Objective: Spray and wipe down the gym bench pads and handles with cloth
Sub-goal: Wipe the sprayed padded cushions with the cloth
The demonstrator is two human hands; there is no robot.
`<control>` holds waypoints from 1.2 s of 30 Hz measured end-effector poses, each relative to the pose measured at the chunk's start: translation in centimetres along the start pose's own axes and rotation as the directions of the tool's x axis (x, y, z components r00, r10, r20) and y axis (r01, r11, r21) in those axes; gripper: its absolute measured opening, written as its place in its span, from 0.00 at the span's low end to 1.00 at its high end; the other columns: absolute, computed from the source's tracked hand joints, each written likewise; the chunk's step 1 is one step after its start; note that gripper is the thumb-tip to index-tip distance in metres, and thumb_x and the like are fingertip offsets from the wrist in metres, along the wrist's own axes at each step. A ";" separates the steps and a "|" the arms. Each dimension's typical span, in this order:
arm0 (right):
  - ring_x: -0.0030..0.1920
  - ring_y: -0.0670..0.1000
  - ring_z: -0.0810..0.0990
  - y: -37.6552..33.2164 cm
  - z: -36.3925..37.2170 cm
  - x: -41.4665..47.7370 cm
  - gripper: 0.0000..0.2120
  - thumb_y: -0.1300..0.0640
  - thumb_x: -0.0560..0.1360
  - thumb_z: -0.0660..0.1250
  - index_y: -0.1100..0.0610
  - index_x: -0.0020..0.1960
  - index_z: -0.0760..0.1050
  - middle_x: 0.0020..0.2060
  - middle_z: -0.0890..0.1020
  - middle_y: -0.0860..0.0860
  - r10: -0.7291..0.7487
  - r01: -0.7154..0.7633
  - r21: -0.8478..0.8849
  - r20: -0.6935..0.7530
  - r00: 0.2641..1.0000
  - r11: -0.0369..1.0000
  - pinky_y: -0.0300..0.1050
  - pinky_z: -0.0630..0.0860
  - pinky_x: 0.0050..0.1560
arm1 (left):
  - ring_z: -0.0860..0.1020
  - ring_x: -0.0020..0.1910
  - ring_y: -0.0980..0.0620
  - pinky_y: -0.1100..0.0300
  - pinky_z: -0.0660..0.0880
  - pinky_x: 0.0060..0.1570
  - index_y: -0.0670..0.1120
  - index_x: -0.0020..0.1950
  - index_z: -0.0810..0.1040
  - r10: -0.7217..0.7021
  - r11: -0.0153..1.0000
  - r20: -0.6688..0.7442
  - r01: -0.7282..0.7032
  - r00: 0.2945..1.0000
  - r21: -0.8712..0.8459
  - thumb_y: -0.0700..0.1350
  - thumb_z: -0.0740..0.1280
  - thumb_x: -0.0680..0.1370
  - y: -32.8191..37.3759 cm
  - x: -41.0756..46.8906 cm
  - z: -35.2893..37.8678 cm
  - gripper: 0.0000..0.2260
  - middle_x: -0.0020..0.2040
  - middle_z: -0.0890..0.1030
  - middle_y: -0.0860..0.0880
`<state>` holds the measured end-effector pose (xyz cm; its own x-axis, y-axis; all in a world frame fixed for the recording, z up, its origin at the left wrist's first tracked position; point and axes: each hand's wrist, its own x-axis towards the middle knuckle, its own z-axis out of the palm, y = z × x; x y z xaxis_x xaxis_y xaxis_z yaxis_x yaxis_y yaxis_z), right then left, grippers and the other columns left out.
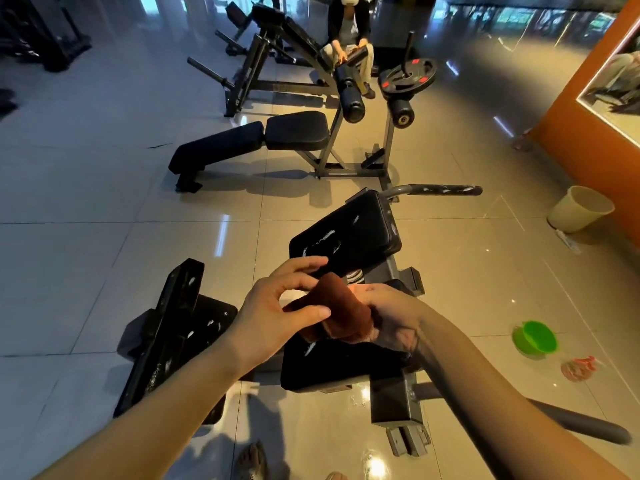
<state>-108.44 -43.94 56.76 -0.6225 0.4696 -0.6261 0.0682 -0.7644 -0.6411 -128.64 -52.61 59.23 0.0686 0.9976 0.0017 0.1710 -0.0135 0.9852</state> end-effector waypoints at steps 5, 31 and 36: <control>0.60 0.64 0.79 0.5 -1.3 -1.3 0.22 0.59 0.78 0.71 0.71 0.66 0.75 0.58 0.79 0.68 0.008 -0.008 -0.008 0.083 0.996 1.000 0.54 0.82 0.56 | 0.83 0.56 0.52 0.58 0.80 0.57 0.55 0.52 0.85 -0.100 0.994 -0.037 0.098 0.994 -0.058 0.40 0.75 0.76 0.3 0.0 1.6 0.11 0.50 0.86 0.51; 0.54 0.49 0.73 8.1 -8.8 3.3 0.03 0.51 0.82 0.63 0.50 0.55 0.72 0.52 0.74 0.47 -0.759 0.021 -0.783 -0.595 0.262 0.621 0.45 0.73 0.53 | 0.71 0.62 0.59 0.58 0.75 0.62 0.54 0.62 0.81 -0.011 0.936 -0.272 0.106 0.962 0.337 0.54 0.70 0.80 -12.3 1.0 13.5 0.12 0.62 0.73 0.59; 0.54 0.48 0.73 8.0 -8.5 3.0 0.02 0.52 0.83 0.63 0.47 0.55 0.70 0.51 0.73 0.45 -0.771 0.025 -0.793 -0.584 0.256 0.609 0.41 0.71 0.52 | 0.64 0.71 0.59 0.77 0.61 0.60 0.56 0.77 0.70 -0.131 0.937 -0.182 0.182 0.975 0.297 0.58 0.72 0.78 -12.3 -0.3 15.1 0.28 0.75 0.63 0.58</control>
<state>-103.12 -44.91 46.00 0.2431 0.9671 0.0749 0.6444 -0.1033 -0.7577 -115.93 -53.79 44.50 -0.1343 0.9862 -0.0964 0.4648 0.1486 0.8728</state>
